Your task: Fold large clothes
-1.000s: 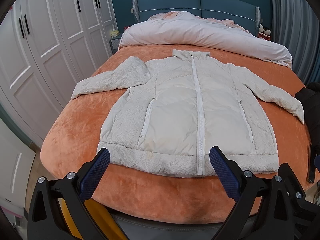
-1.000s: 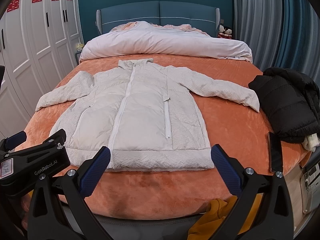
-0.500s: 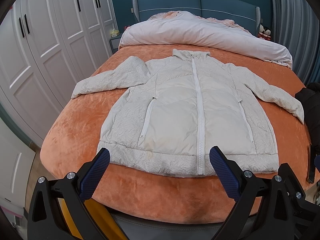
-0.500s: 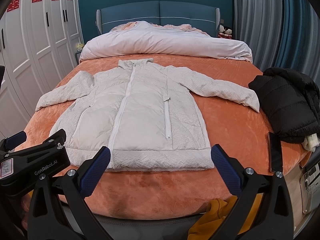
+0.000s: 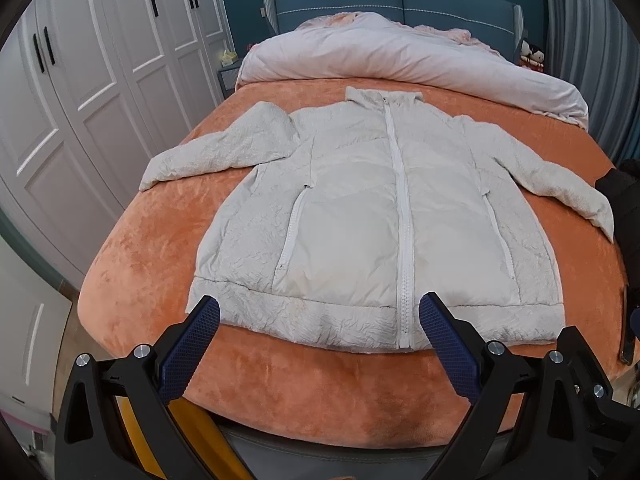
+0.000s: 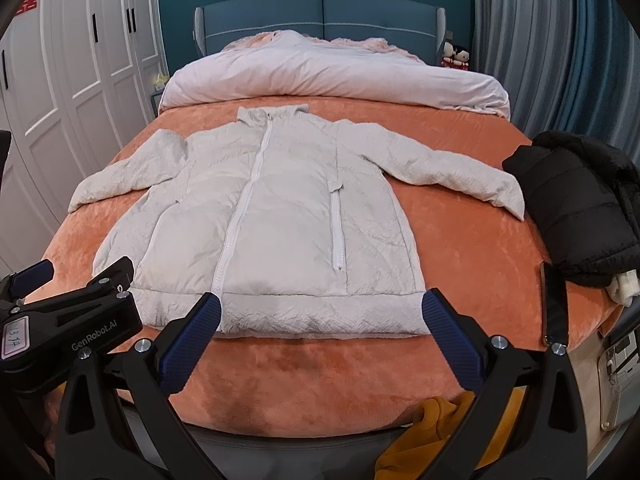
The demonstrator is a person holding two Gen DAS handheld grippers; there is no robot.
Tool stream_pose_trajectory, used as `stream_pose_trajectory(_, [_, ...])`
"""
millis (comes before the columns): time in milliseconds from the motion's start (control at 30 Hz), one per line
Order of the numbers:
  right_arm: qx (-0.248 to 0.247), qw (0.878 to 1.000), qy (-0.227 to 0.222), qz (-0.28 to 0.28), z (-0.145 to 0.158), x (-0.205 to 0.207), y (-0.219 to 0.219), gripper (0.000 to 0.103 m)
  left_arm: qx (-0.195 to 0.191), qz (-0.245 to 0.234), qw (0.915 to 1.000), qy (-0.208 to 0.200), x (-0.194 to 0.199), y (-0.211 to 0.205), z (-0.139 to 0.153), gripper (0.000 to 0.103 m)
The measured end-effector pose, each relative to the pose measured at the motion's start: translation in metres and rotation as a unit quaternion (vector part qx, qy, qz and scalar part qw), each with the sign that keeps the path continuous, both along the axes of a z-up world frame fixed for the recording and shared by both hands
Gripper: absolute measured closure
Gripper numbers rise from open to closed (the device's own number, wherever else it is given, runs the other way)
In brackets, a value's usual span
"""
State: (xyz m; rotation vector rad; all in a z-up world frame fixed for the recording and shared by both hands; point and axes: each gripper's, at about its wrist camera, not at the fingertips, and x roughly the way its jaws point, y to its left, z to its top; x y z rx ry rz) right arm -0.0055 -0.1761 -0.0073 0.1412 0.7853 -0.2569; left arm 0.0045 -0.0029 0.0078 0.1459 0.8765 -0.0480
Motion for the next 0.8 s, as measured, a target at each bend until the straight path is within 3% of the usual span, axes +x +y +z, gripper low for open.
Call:
stream_pose_trajectory(400, [0.019, 0.999, 0.039, 0.003, -0.031, 0.048, -0.024, 0.005, 0.018, -0.004, 0.9994, 0.031, 0.044, -0.017, -0.034, 0.006])
stream_pose_trajectory(600, [0.063, 0.993, 0.087, -0.043, -0.074, 0.096, -0.085, 0.005, 0.023, 0.01, 0.9986, 0.047, 0.092, -0.025, -0.059, 0.006])
stream_pose_trajectory(800, [0.025, 0.993, 0.093, -0.07, -0.099, 0.148, -0.147, 0.005, 0.017, 0.012, 0.998, 0.059, 0.144, -0.036, -0.085, 0.006])
